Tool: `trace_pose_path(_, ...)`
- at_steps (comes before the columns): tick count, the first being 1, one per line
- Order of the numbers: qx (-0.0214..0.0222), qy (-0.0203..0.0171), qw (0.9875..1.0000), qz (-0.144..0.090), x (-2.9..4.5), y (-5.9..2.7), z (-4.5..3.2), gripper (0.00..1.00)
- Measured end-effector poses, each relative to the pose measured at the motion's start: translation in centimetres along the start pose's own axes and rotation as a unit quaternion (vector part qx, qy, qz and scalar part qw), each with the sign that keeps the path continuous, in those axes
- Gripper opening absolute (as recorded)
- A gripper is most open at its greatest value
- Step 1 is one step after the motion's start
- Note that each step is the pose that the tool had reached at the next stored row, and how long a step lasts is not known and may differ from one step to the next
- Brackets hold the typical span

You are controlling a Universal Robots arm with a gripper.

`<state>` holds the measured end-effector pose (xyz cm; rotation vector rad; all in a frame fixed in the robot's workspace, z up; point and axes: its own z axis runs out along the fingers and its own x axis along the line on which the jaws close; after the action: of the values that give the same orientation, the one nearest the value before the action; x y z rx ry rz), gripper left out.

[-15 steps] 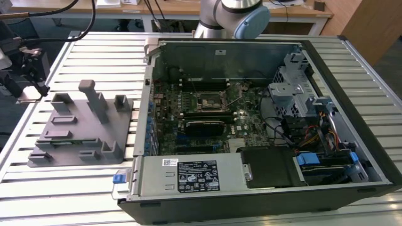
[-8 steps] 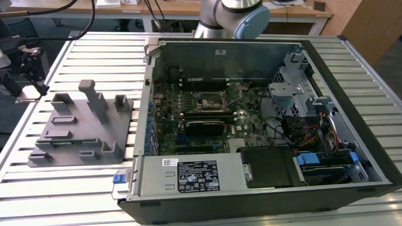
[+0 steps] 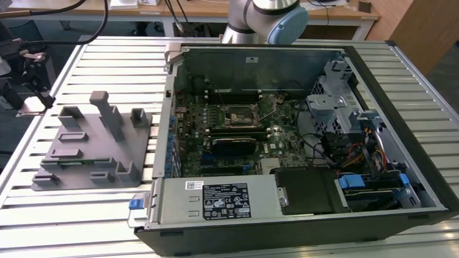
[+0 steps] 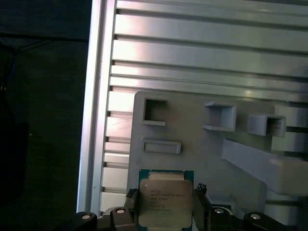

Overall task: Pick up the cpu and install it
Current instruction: 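Pick up the cpu and move it towards the insertion slot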

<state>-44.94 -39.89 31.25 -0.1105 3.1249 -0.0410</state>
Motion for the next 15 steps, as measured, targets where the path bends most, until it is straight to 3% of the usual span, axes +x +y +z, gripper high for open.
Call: trace_pose_path(15,0.0013,0.0,1.0,0.0,-0.01,-0.01,-0.69,0.54)
